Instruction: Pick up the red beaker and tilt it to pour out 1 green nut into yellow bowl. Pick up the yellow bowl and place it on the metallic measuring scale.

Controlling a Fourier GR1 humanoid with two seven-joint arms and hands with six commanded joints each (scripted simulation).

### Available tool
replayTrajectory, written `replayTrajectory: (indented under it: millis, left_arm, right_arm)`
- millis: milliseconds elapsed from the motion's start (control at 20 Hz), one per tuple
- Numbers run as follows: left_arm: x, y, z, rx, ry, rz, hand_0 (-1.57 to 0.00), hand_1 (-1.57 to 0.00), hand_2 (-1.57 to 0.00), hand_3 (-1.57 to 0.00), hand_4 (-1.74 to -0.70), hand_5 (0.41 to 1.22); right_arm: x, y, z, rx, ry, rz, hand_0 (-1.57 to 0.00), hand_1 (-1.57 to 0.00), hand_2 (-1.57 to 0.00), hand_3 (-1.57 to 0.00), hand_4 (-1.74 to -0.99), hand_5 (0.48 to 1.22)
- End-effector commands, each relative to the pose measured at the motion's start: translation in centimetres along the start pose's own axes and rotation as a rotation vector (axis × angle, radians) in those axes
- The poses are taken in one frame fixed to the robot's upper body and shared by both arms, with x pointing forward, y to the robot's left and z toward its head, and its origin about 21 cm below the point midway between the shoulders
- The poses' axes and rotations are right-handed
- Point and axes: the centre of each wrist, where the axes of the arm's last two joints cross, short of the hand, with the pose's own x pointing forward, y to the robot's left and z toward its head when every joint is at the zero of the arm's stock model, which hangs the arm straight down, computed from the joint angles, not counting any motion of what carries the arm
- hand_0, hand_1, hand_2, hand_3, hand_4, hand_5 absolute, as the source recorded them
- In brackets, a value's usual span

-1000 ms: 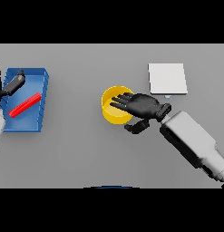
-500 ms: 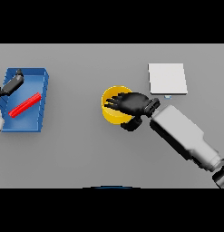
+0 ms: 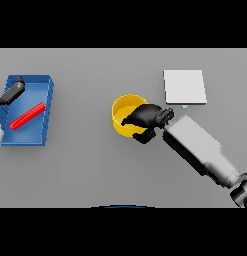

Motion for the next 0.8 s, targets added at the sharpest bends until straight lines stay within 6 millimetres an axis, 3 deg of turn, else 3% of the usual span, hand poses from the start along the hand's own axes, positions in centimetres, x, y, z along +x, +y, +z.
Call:
replayTrajectory:
  millis: [0,150,250,350,500,650,750]
  left_arm:
    - [0.1,-0.1,0.1,0.001,-0.008,0.006,0.0,0.0,0.0,0.0,-0.76,0.703]
    - [0.1,-0.2,0.2,0.001,-0.012,-0.003,0.0,0.0,0.0,0.0,-0.76,0.701]
    - [0.1,-0.1,0.3,0.004,-0.003,-0.01,0.0,0.0,0.0,0.0,-0.75,0.698]
    - [0.2,-0.2,0.2,-0.005,-0.018,-0.012,0.0,0.0,0.0,0.0,-0.75,0.692]
    - [0.3,0.0,0.3,0.005,-0.017,-0.021,0.0,0.0,0.0,0.0,-0.74,0.689]
    - [0.1,-0.1,0.3,-0.003,-0.018,-0.023,0.0,0.0,0.0,0.0,-0.73,0.685]
    - [0.2,0.0,0.2,0.006,-0.004,-0.021,0.0,0.0,0.0,0.0,-0.73,0.687]
  right_arm:
    - [-0.3,0.3,0.0,-0.005,-0.016,0.0,-0.67,-0.65,-0.61,-0.31,-1.394,0.976]
    - [-0.5,0.3,0.1,0.017,-0.04,-0.018,-1.11,-1.1,-1.08,-0.71,-1.557,1.096]
    - [-0.4,0.4,0.2,0.023,-0.035,-0.017,-1.28,-1.27,-1.18,-1.01,-1.623,1.141]
    - [-0.7,0.2,0.3,0.031,-0.044,-0.02,-1.38,-1.38,-1.23,-1.21,-1.666,1.17]
    - [-0.6,0.0,0.3,0.028,-0.043,-0.029,-1.47,-1.47,-1.28,-1.37,-1.702,1.195]
    - [-0.4,0.3,0.9,0.003,-0.038,-0.025,-1.52,-1.52,-1.3,-1.4,-1.721,1.208]
    - [0.1,-0.7,1.1,-0.012,-0.035,-0.012,-1.54,-1.54,-1.33,-1.38,-1.728,1.212]
